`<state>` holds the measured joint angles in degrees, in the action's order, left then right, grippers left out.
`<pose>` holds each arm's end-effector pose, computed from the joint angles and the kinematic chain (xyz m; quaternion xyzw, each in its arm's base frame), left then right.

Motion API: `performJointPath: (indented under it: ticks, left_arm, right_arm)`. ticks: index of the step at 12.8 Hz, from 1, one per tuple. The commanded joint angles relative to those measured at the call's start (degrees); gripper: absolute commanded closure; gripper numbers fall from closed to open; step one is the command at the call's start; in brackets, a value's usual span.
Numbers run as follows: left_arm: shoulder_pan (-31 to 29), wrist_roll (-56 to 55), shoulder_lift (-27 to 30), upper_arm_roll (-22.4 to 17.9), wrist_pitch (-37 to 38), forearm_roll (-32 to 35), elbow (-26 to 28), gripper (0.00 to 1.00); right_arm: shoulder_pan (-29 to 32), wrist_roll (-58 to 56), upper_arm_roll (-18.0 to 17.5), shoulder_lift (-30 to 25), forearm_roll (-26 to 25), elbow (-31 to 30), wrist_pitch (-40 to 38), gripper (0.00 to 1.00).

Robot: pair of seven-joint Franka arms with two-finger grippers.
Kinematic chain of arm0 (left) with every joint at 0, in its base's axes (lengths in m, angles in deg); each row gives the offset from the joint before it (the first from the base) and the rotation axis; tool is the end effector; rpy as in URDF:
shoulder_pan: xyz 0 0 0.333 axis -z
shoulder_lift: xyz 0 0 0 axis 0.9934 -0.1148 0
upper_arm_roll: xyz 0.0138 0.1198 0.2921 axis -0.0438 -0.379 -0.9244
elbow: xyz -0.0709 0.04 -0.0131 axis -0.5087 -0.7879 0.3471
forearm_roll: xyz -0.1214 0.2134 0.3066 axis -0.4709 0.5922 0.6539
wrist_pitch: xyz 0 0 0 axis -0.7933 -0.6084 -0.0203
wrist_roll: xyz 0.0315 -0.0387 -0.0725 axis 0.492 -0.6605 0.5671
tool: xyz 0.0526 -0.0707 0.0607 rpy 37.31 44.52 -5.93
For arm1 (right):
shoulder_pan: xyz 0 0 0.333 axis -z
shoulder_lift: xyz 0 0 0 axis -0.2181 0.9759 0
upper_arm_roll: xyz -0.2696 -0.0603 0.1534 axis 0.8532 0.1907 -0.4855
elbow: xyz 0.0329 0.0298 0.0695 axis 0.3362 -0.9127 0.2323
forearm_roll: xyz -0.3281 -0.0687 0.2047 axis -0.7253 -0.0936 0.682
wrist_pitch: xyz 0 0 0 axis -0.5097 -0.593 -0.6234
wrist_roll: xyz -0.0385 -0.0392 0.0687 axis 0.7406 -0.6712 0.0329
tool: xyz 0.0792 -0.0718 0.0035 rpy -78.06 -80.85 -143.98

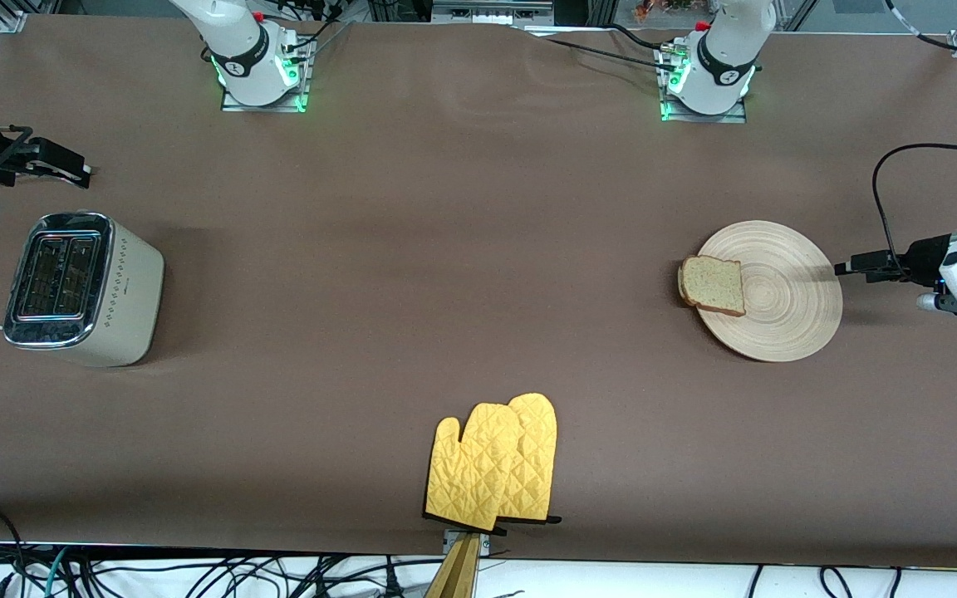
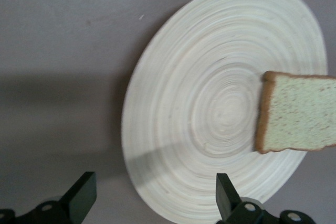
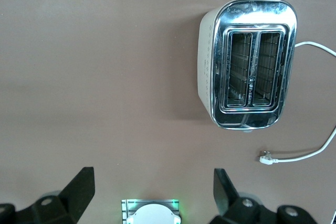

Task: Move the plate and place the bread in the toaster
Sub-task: 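Close the left gripper on the wooden plate's rim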

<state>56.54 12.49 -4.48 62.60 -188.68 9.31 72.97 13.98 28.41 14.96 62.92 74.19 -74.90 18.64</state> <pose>0.5190 0.2715 0.2285 0.9727 -0.0141 -0.0797 0.2173 0.5478 -0.0148 0.5986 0.9961 0.0011 -0.0847 0.0227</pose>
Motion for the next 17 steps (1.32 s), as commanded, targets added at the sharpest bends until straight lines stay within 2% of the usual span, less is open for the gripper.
performJointPath:
  ticks: [1,5,10,11,12,14,15,16,17]
  left_arm:
    - [-3.08,8.05,-4.36,0.52,1.3,-4.86,-3.13,0.0]
    - [-3.98,11.33,-7.01,0.52,5.17,-10.93,-4.54,0.0]
    - [-3.98,11.59,-9.91,0.69,5.96,-12.97,-4.54,0.23]
    - [-3.98,11.85,-10.35,0.69,5.96,-13.06,-4.46,0.35]
    - [-3.98,12.64,-10.53,0.69,5.96,-13.15,-4.54,0.51]
    - [-3.98,13.09,-10.97,0.69,5.88,-13.59,-4.46,0.72]
    - [-3.98,13.17,-11.49,0.69,5.88,-13.59,-4.46,0.93]
    - [-3.89,14.04,-12.02,0.69,5.79,-13.59,-4.54,1.0]
    - [-3.89,15.27,-12.46,0.69,5.7,-13.94,-4.54,1.0]
  right_arm:
    - [0.2,-1.07,0.19,-0.03,0.88,1.15,-1.26,0.0]
    - [0.2,-1.07,0.27,-0.03,0.88,1.15,-1.17,0.0]
    - [0.2,-1.07,0.19,-0.03,0.88,1.15,-1.26,0.0]
    - [0.2,-1.07,0.1,-0.03,0.88,1.15,-1.26,0.0]
    - [0.2,-1.07,0.01,-0.03,0.79,1.15,-1.26,0.0]
    - [0.2,-1.07,-0.08,-0.03,0.79,1.15,-1.26,0.0]
    - [0.2,-1.07,-0.08,-0.03,0.79,1.15,-1.26,0.0]
    - [0.2,-1.07,-0.08,-0.12,0.79,1.15,-1.26,0.0]
    - [0.2,-1.07,-0.08,-0.12,0.88,1.15,-1.26,0.0]
